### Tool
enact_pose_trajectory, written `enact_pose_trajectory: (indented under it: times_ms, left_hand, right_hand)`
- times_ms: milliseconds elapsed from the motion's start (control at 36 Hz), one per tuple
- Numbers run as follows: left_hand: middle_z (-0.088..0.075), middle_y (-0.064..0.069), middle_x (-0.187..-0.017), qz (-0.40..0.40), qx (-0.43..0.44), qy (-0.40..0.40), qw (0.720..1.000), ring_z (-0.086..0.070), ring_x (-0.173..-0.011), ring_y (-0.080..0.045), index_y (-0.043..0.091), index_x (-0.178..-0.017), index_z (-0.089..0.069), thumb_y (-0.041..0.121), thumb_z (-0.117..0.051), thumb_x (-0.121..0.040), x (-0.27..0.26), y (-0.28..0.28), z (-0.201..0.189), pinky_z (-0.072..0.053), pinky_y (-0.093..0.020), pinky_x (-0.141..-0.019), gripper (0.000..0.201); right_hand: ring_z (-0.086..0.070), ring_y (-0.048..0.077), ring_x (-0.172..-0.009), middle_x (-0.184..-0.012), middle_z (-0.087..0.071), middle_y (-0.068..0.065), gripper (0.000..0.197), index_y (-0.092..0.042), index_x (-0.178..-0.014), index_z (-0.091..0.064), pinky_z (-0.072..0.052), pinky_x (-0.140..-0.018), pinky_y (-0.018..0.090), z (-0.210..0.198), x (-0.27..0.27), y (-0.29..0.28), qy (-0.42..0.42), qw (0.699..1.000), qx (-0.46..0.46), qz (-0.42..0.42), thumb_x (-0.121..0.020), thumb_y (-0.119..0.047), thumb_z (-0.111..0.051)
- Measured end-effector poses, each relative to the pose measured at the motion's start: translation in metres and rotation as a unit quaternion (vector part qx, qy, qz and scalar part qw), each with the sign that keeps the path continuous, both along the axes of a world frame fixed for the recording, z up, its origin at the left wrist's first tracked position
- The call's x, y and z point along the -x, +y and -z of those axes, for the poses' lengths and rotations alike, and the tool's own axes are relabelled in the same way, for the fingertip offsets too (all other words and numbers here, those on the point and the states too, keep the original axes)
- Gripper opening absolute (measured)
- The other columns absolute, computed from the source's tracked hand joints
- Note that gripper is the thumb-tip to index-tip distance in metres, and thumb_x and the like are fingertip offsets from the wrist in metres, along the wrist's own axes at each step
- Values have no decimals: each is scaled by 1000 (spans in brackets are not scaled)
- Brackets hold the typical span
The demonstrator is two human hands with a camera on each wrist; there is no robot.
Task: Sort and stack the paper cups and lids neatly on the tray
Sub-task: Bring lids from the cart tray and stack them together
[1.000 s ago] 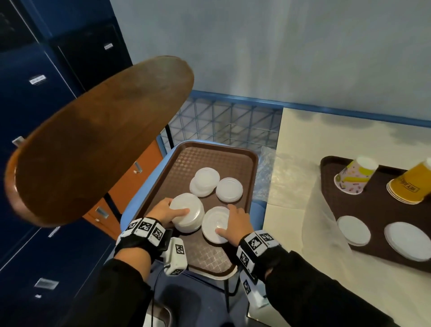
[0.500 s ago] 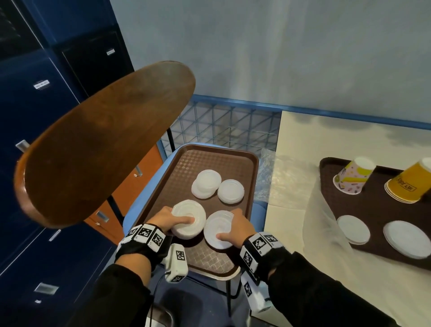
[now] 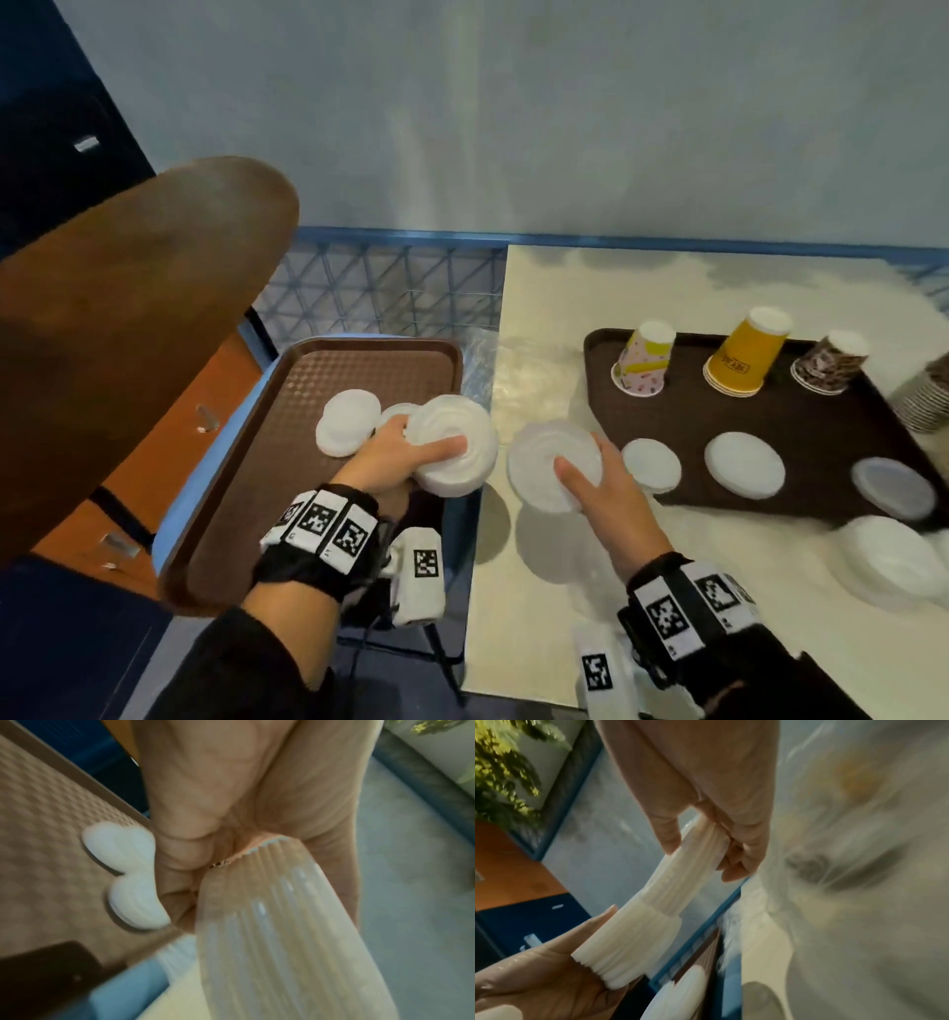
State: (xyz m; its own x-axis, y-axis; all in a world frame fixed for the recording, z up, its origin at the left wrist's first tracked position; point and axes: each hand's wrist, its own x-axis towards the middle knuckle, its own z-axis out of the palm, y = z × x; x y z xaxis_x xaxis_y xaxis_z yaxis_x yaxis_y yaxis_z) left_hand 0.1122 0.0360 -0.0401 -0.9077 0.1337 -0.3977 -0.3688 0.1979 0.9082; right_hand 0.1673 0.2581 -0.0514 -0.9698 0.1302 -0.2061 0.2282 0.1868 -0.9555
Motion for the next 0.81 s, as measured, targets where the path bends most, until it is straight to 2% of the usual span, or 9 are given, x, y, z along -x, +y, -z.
enact_pose_trajectory:
  times_ms: [56,139,222,278,361,444,556,639,806]
  left_hand:
    - [-69,-5,-93,31,-32,-5,999,-68,-75,-8,7,-105,-61,10,-68,-82,0,36,-6,-55,-17,-61,24]
    - [-67,-13,-112,49,-67,-26,996,-65,-92,-19,6,-120,-57,19,-74,-77,-2,87,-5,-57,-30,-69,48]
    - [-63,-14,-121,66,-72,-42,994,-64,-98,-21,7,-125,-51,32,-82,-64,-7,132,4,-54,-24,-57,73]
    - [-62,-14,-123,78,-59,-60,993,-64,-105,-24,9,-126,-49,45,-83,-49,-11,160,11,-53,-23,-57,91]
    - [-62,-12,-123,99,-52,-84,990,-62,-109,-24,11,-127,-48,35,-82,-65,-19,196,22,-53,-24,-59,75]
    - [-63,-9,-123,124,-47,-103,986,-62,-110,-22,13,-128,-47,27,-79,-71,-25,222,34,-54,-24,-59,67]
    - [-65,-8,-119,154,-3,-108,982,-63,-108,-23,14,-123,-53,47,-82,-47,-32,239,47,-54,-44,-82,88]
    - [-63,-4,-121,168,15,-125,978,-62,-110,-23,19,-127,-47,55,-83,-42,-34,242,62,-55,-49,-86,99]
    - [-62,-4,-120,163,-3,-150,975,-59,-100,-16,23,-123,-48,26,-67,-84,-44,252,59,-51,-29,-64,44]
  right_hand:
    - [-49,18,-115,-124,-52,2,47,-17,-134,-38,-38,-94,29,-6,-8,27,9,999,1,46,-90,-24,-55]
    - [-48,18,-116,-125,-50,1,47,-16,-135,-38,-38,-97,30,-9,-21,67,17,993,14,118,-91,-23,-54]
    - [-46,20,-119,-128,-47,2,50,-18,-137,-34,-37,-106,38,-6,-34,101,-1,987,16,160,-92,-25,-53]
    - [-47,25,-120,-127,-48,3,47,-21,-136,-34,-37,-107,48,-2,-42,124,-23,982,27,187,-92,-25,-52]
    - [-48,27,-118,-124,-50,7,40,-22,-131,-38,-38,-105,52,7,-51,156,-55,976,22,210,-93,-21,-49]
    - [-48,30,-118,-127,-50,13,39,-16,-132,-39,-38,-105,51,19,-55,183,-87,973,-6,212,-93,-17,-47]
    - [-45,32,-123,-134,-47,17,44,-10,-136,-37,-36,-107,49,39,-58,208,-137,975,-72,162,-93,-14,-48]
    - [-41,32,-128,-139,-44,16,48,-6,-138,-35,-34,-109,48,49,-58,220,-167,974,-109,109,-93,-15,-50]
    - [-39,27,-132,-143,-41,13,52,-6,-140,-32,-28,-110,34,57,-56,228,-166,968,-183,53,-93,-17,-50]
